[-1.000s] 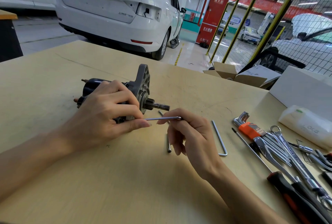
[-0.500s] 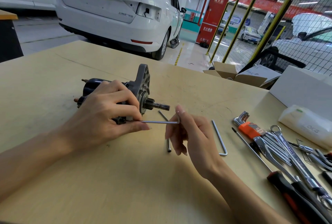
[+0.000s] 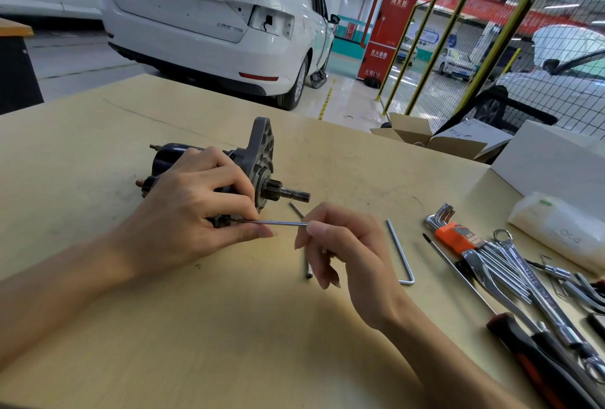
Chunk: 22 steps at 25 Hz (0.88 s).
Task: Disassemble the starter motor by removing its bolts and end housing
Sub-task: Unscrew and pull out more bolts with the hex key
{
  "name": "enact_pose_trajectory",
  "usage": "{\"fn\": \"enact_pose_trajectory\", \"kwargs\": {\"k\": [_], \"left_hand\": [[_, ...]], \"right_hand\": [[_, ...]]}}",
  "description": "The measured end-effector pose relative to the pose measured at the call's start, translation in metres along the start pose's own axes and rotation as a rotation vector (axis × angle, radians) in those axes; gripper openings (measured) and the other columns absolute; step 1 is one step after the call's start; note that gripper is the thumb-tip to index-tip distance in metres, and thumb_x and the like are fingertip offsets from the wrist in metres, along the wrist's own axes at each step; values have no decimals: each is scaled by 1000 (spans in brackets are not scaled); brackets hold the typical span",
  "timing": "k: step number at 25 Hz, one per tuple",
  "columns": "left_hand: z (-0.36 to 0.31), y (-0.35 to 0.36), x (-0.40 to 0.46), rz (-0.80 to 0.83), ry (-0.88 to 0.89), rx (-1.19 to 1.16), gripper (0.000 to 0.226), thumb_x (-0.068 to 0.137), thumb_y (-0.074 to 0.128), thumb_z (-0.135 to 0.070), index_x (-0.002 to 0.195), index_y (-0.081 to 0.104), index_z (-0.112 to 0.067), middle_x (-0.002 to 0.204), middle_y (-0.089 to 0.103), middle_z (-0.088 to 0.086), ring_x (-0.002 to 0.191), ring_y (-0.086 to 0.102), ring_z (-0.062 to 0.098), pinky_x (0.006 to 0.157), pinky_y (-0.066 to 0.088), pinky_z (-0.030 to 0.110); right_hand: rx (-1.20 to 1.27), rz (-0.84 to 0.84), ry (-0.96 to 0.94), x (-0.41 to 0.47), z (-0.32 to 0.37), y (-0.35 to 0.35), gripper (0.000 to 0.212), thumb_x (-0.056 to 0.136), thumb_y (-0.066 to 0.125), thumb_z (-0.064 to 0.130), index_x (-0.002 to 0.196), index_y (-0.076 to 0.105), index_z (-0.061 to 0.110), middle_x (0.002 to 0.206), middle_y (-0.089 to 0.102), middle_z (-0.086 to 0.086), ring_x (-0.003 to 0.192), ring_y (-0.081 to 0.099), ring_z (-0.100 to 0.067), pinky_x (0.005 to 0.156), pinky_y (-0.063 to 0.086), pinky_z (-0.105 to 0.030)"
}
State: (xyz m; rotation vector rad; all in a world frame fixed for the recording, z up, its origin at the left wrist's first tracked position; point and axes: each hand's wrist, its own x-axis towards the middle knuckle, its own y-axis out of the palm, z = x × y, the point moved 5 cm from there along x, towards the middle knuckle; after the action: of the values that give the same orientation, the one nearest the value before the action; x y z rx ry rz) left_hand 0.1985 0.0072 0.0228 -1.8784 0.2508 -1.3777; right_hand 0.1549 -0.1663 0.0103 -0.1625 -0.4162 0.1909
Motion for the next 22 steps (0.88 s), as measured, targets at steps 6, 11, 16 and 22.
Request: {"fn": "enact_pose_trajectory", "kwargs": {"k": [6, 11, 16, 22], "left_hand": [[1, 1, 1, -8, -1, 2, 33, 85, 63, -49, 71, 76, -22, 83, 65, -11, 86, 54, 17, 72, 43, 46], [2, 1, 1, -12, 9, 6, 33, 86, 63, -48, 71, 75, -22, 83, 65, -10, 86, 55, 19, 72, 43, 47], [1, 1, 1, -20, 16, 21, 36, 88, 60, -48, 71, 76, -21, 83, 66, -9, 86, 56, 19, 71, 43, 46], [1, 1, 1, -45, 9, 28, 38, 91, 57, -44, 68, 75, -19, 82, 66, -10, 85, 54, 17, 72, 42, 44]], "right_hand": [[-2, -54, 63, 1, -5, -3, 29, 79, 39, 7, 72, 67, 4, 44, 45, -3, 42, 39, -14, 43, 34, -17], [-37, -103, 80, 2, -6, -5, 31, 80, 39, 6, 75, 70, 5, 47, 46, -6, 41, 41, -10, 42, 33, -14], [-71, -141, 98, 3, -7, -7, 32, 81, 40, 8, 74, 71, 8, 48, 48, -5, 40, 42, -11, 42, 34, -16], [-148, -249, 116, 3, -9, -12, 27, 97, 46, 5, 90, 69, 17, 50, 52, -5, 41, 43, -13, 43, 37, -22]]}}
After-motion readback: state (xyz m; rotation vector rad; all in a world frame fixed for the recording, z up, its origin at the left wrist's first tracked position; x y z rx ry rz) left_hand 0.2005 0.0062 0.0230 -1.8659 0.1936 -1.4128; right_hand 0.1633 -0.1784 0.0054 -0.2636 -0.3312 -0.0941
